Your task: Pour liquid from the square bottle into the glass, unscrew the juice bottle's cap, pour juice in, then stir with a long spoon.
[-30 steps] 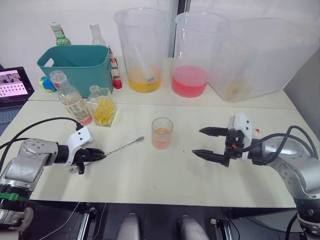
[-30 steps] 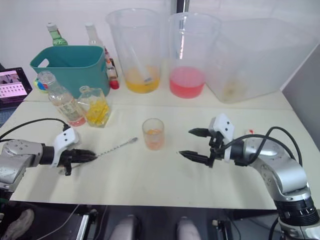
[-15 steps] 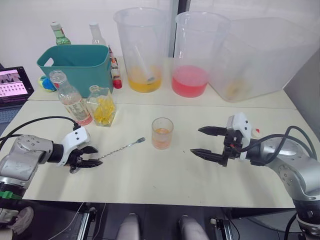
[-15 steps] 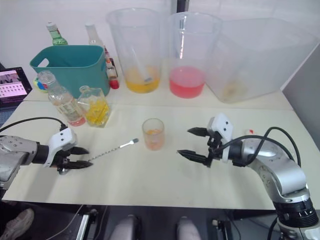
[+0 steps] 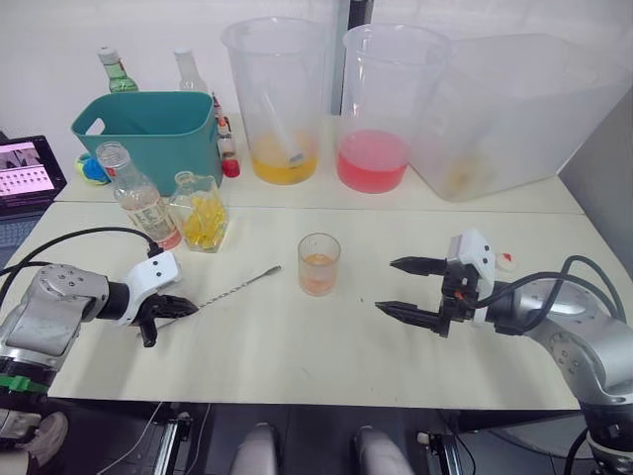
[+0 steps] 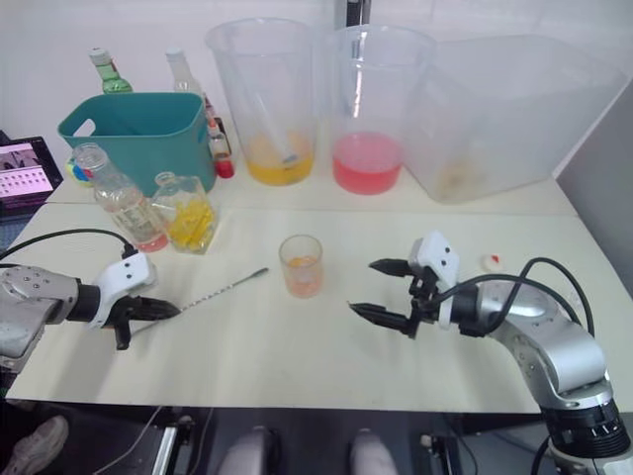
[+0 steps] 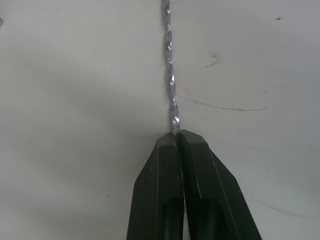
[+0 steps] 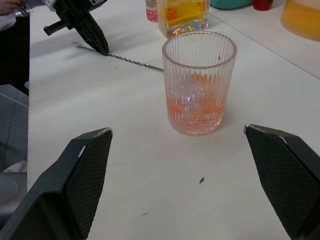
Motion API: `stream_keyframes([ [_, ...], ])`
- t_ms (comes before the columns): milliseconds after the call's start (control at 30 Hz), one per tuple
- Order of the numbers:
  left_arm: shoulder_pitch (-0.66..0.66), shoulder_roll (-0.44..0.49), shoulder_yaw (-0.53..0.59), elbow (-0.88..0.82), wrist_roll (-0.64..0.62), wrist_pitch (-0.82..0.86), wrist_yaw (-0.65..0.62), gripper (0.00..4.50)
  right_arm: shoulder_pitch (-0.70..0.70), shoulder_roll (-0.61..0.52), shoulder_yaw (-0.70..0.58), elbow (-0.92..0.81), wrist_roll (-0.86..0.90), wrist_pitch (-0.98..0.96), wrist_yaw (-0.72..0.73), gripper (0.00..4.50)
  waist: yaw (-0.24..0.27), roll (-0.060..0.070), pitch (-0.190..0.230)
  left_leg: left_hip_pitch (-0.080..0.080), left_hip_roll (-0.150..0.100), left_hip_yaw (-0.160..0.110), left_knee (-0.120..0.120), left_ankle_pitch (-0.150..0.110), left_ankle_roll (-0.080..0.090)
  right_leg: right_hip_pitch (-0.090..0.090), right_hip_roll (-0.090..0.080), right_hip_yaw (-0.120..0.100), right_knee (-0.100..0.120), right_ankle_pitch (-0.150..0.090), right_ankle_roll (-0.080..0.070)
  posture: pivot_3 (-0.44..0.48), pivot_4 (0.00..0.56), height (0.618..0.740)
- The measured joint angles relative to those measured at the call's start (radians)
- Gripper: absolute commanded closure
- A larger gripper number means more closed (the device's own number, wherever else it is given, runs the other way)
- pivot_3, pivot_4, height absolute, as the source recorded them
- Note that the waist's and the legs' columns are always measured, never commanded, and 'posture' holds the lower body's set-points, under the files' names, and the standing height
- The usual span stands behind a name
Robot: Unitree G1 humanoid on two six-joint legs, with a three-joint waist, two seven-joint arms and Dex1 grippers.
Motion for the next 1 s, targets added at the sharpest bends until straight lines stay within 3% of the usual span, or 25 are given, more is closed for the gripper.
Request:
stream_keyframes([
  [167,0.000,-0.032,0.095,-0.006,-0.089,0.108,0.032,4.45,-0.029,0.006,-0.087,-0.023,0.120,0.046,-0.016,0.00,0.001,-0.004,0.003,-0.002,0.001,0.000,0.001,0.000,0.000,-0.001,0.000,-0.001,0.001,0.000,0.000,0.000,0.150,0.726],
  [333,-0.049,-0.044,0.234,-0.139,-0.251,0.217,0.042,4.45,-0.103,0.038,-0.157,-0.038,0.300,0.143,-0.100,0.00,0.002,-0.007,0.004,-0.002,0.001,-0.001,0.001,0.000,0.000,-0.001,0.000,-0.002,0.001,0.000,0.000,0.000,0.150,0.726],
  [467,-0.177,-0.147,0.302,-0.247,-0.395,0.266,0.101,4.45,-0.176,0.087,-0.157,-0.035,0.402,0.206,-0.189,0.00,0.004,-0.007,0.004,-0.003,0.001,-0.002,0.002,0.000,0.000,0.000,0.000,-0.003,0.001,0.000,0.000,0.000,0.150,0.726],
  [667,-0.216,-0.278,0.278,-0.390,-0.472,0.339,0.265,4.45,-0.243,0.325,-0.084,-0.004,0.445,0.226,-0.414,0.00,-0.011,-0.007,0.004,-0.004,0.002,-0.003,0.001,0.000,0.000,-0.002,0.001,-0.003,0.003,0.000,0.000,0.000,0.150,0.726],
  [867,-0.205,-0.318,0.242,-0.458,-0.483,0.335,0.338,4.45,-0.301,0.626,-0.072,0.099,0.535,0.225,-0.744,0.00,-0.018,-0.006,0.004,-0.005,0.001,-0.004,0.001,0.001,-0.002,-0.003,0.000,-0.004,0.004,0.000,0.000,0.000,0.150,0.726],
  [1000,-0.191,-0.321,0.225,-0.463,-0.484,0.331,0.352,4.45,-0.329,0.677,-0.100,0.114,0.576,0.196,-0.825,0.00,-0.014,-0.006,0.004,-0.005,0.000,-0.004,0.001,0.001,-0.002,-0.003,-0.001,-0.005,0.004,0.000,0.000,0.000,0.150,0.726],
])
